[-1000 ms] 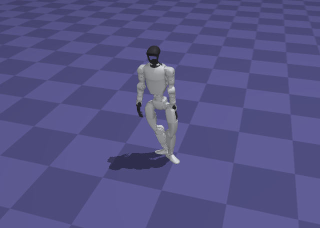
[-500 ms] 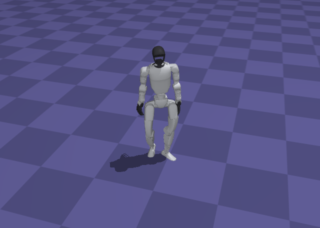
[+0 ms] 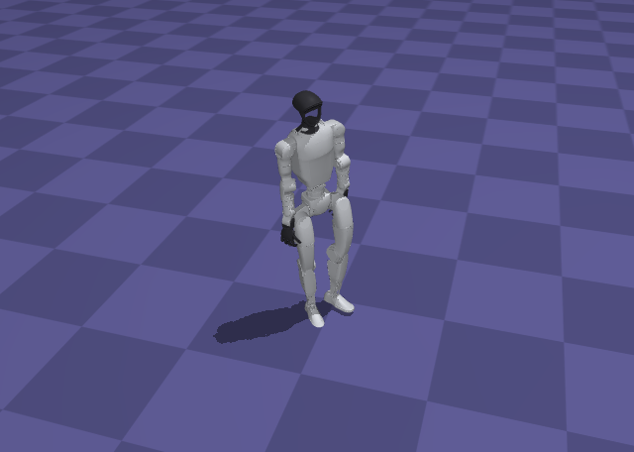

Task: Upper body actions

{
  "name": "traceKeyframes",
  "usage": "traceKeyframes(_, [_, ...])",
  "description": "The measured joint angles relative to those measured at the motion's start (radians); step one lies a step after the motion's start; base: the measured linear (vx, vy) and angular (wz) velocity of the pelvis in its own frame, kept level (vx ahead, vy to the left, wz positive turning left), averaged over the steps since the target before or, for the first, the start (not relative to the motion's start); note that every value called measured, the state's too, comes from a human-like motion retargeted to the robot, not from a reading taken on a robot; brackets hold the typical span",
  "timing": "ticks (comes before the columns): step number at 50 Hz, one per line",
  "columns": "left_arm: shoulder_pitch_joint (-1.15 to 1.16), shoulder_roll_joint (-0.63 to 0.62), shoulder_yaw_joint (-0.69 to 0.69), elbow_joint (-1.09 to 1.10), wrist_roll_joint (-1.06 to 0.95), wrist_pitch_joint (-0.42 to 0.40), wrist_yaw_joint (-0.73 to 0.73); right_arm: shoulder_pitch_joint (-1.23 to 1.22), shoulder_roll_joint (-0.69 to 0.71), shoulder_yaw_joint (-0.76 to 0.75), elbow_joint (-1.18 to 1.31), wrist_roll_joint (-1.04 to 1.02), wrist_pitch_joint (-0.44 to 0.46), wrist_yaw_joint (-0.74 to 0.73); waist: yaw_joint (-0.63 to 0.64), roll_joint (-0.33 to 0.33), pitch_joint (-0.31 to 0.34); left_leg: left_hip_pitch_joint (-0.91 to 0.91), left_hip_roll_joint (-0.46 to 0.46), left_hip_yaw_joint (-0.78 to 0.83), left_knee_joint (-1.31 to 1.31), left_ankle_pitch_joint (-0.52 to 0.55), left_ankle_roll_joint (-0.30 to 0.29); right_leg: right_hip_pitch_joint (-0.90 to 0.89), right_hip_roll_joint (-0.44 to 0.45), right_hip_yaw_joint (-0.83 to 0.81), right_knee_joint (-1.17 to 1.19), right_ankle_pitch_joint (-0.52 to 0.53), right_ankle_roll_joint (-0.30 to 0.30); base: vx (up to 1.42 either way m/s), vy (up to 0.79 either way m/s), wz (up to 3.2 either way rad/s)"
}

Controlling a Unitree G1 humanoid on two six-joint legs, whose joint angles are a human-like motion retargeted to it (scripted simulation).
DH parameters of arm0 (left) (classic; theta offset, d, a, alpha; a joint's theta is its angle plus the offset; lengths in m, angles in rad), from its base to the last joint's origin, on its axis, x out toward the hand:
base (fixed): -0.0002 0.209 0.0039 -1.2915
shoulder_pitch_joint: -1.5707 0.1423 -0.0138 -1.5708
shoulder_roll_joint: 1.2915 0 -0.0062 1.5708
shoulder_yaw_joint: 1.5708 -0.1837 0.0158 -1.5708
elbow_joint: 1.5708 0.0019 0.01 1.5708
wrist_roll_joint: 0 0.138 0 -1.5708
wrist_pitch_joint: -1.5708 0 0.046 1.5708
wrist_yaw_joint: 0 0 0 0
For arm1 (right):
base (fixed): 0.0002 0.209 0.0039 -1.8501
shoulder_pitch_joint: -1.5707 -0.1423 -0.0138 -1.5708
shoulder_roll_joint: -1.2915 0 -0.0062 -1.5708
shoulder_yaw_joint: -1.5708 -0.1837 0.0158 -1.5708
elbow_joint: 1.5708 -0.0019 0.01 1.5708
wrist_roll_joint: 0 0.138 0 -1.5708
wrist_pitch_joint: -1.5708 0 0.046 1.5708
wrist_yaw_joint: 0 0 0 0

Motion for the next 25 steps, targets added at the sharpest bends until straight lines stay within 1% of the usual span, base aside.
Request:
traceKeyframes(2, [-0.031, -0.002, -0.036, -0.022, 0.005, -0.002, 0.015, 0.006, -0.009, -0.018, 0.003, -0.002, -0.005, -0.001, -0.003, -0.01, 0.013, -0.006, 0.007, 0.047, 0.011, -0.021, 0.005, 0.018, -0.026, -0.076, -0.007, -0.015, -0.001, -0.19, 0.04, 2.15])
traceKeyframes(3, [-0.042, -0.004, -0.052, -0.037, 0.007, -0.008, 0.025, 0.014, -0.016, -0.023, 0.006, -0.007, -0.005, -0.004, 0.001, -0.019, 0.016, 0.001, 0.023, 0.132, 0.008, -0.045, 0.009, 0.026, -0.039, -0.112, -0.011, -0.022, -0.002, -0.24, 0.07, 2.28])
traceKeyframes(5, [-0.068, -0.013, -0.087, -0.069, 0.015, -0.024, 0.046, 0.026, -0.033, -0.039, 0.022, -0.024, 0.002, -0.013, 0.005, -0.031, 0.016, 0.04, 0.084, 0.391, 0.005, -0.09, -0.012, 0.041, -0.06, -0.194, -0.019, -0.041, 0.0, -0.27, 0.09, 2.52])
traceKeyframes(7, [-0.088, -0.019, -0.124, -0.096, 0.036, -0.041, 0.06, 0.041, -0.045, -0.059, 0.049, -0.04, 0.019, -0.037, -0.015, -0.038, 0.002, 0.066, 0.115, 0.556, 0.008, -0.112, -0.031, 0.056, -0.089, -0.319, -0.02, -0.065, 0.017, -0.25, 0.08, 3.09])
traceKeyframes(10, [-0.104, -0.023, -0.179, -0.135, 0.068, -0.049, 0.082, 0.072, -0.057, -0.085, 0.099, -0.038, 0.044, -0.075, -0.045, -0.056, -0.014, 0.09, 0.151, 0.75, 0.033, -0.114, -0.029, 0.096, -0.129, -0.512, -0.023, -0.099, 0.045, -0.27, 0.19, 3.15])
traceKeyframes(12, [-0.108, -0.021, -0.205, -0.157, 0.085, -0.056, 0.1, 0.09, -0.062, -0.09, 0.135, -0.022, 0.058, -0.086, -0.04, -0.074, -0.016, 0.097, 0.167, 0.814, 0.055, -0.105, -0.018, 0.127, -0.148, -0.62, -0.025, -0.117, 0.065, -0.24, 0.17, 2.64])
traceKeyframes(13, [-0.106, -0.02, -0.213, -0.166, 0.092, -0.061, 0.108, 0.097, -0.063, -0.092, 0.151, -0.018, 0.067, -0.089, -0.031, -0.081, -0.018, 0.097, 0.172, 0.83, 0.063, -0.097, -0.012, 0.142, -0.156, -0.668, -0.025, -0.125, 0.077, -0.25, 0.24, 2.36])
traceKeyframes(15, [-0.101, -0.018, -0.217, -0.169, 0.1, -0.073, 0.129, 0.107, -0.062, -0.1, 0.179, -0.023, 0.087, -0.096, -0.014, -0.088, -0.025, 0.083, 0.178, 0.812, 0.066, -0.064, -0.005, 0.175, -0.158, -0.765, -0.029, -0.136, 0.101, -0.22, 0.31, 2.19])
traceKeyframes(17, [-0.088, -0.019, -0.21, -0.154, 0.09, -0.084, 0.153, 0.122, -0.057, -0.106, 0.19, -0.038, 0.098, -0.105, 0.022, -0.082, -0.032, 0.07, 0.17, 0.756, 0.028, 0.029, -0.019, 0.201, -0.142, -0.816, -0.027, -0.149, 0.117, -0.15, 0.31, 1.76])
traceKeyframes(18, [-0.081, -0.02, -0.202, -0.14, 0.081, -0.087, 0.165, 0.129, -0.055, -0.11, 0.19, -0.046, 0.099, -0.108, 0.045, -0.075, -0.035, 0.063, 0.163, 0.716, 0.001, 0.076, -0.043, 0.214, -0.129, -0.835, -0.026, -0.155, 0.125, -0.15, 0.38, 1.47])
traceKeyframes(20, [-0.067, -0.023, -0.178, -0.103, 0.058, -0.09, 0.184, 0.141, -0.055, -0.117, 0.183, -0.062, 0.094, -0.11, 0.088, -0.07, -0.043, 0.054, 0.122, 0.643, -0.05, 0.07, -0.048, 0.239, -0.121, -0.874, -0.02, -0.161, 0.139, -0.15, 0.46, 1.34])
traceKeyframes(22, [-0.046, -0.023, -0.141, -0.056, 0.027, -0.084, 0.175, 0.147, -0.059, -0.123, 0.169, -0.079, 0.092, -0.112, 0.112, -0.069, -0.056, 0.041, 0.077, 0.601, -0.093, 0.074, -0.02, 0.262, -0.13, -0.911, -0.004, -0.15, 0.142, -0.05, 0.45, 1.33])
traceKeyframes(23, [-0.036, -0.021, -0.12, -0.028, 0.008, -0.077, 0.158, 0.146, -0.061, -0.125, 0.159, -0.085, 0.099, -0.115, 0.115, -0.061, -0.065, 0.041, 0.069, 0.603, -0.106, 0.077, -0.018, 0.273, -0.131, -0.929, 0.008, -0.138, 0.14, -0.03, 0.51, 1.44])
traceKeyframes(25, [-0.027, -0.008, -0.078, 0.036, -0.033, -0.05, 0.114, 0.139, -0.063, -0.13, 0.13, -0.086, 0.108, -0.12, 0.109, -0.04, -0.073, 0.025, 0.053, 0.506, -0.113, 0.068, -0.007, 0.298, -0.137, -0.968, 0.041, -0.096, 0.128, -0.07, 0.52, 1.52])
